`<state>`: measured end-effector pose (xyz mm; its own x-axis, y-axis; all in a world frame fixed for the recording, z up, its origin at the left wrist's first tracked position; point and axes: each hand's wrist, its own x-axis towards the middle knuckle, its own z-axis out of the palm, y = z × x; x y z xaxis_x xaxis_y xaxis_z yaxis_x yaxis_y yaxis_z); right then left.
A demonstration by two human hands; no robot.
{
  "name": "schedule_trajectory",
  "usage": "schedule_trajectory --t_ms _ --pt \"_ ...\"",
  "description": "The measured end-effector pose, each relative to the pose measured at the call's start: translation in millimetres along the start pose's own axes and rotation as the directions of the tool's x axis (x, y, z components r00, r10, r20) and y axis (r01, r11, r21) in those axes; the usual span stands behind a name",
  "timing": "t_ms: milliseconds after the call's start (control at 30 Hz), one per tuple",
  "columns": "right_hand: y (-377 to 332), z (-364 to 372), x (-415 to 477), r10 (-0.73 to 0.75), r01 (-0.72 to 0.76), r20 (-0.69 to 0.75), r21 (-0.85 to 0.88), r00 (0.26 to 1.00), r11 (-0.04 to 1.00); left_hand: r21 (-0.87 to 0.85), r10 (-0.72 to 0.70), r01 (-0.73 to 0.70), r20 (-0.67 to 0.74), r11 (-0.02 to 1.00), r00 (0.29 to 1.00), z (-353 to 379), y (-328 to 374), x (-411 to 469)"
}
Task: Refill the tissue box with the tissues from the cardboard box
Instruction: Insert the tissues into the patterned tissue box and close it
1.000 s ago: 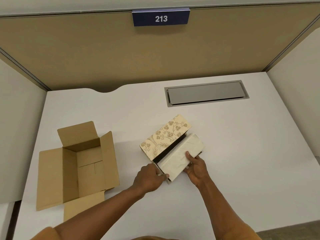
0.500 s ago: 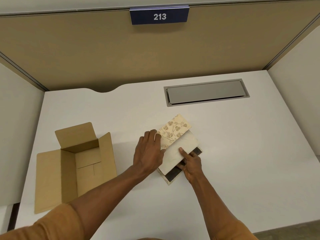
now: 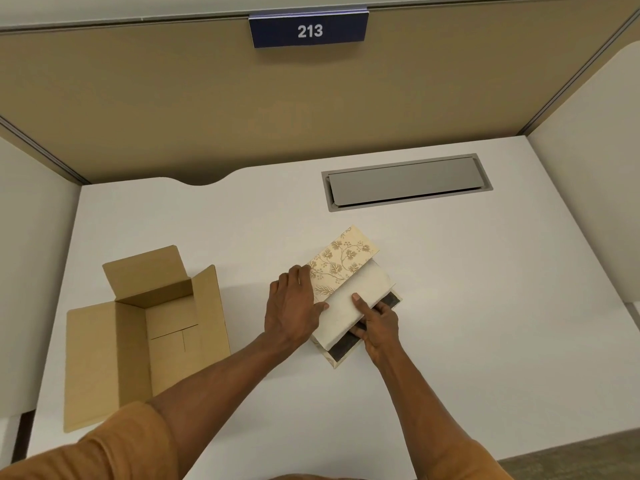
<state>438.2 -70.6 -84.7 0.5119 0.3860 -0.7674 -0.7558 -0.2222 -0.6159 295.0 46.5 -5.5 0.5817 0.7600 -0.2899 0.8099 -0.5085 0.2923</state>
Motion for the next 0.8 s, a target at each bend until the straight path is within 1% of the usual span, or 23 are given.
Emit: schedule_trajectory --t_ms 267,367,433,533,633,800 --pt "8 0 3 -0.053 0.051 -0.033 -0.072 0.998 0.996 0.025 0.037 -0.037 -0.006 0.999 0.999 11 3 -14" --pt "10 -3 2 -0.103 0.095 -0.040 -0.172 0.994 0.980 0.033 0.068 -0.068 -0.004 0.997 0.998 16 8 -25" --pt "10 -8 0 -0.137 0.131 -0.009 -0.238 0.991 0.962 0.052 0.094 -0.095 0.012 0.994 0.995 18 12 -34" --pt "10 -18 -3 -0.147 0.154 0.052 -0.216 0.988 0.964 0.115 0.146 -0.148 0.022 0.982 0.989 22 16 -45" --pt "12 -29 -4 -0.152 0.162 0.065 -0.198 0.986 0.967 0.150 0.174 -0.182 0.067 0.972 0.982 27 20 -55" --pt "13 -43 -4 -0.082 0.088 0.051 -0.126 0.995 0.988 0.180 0.238 -0.260 0.135 0.949 0.962 37 20 -63"
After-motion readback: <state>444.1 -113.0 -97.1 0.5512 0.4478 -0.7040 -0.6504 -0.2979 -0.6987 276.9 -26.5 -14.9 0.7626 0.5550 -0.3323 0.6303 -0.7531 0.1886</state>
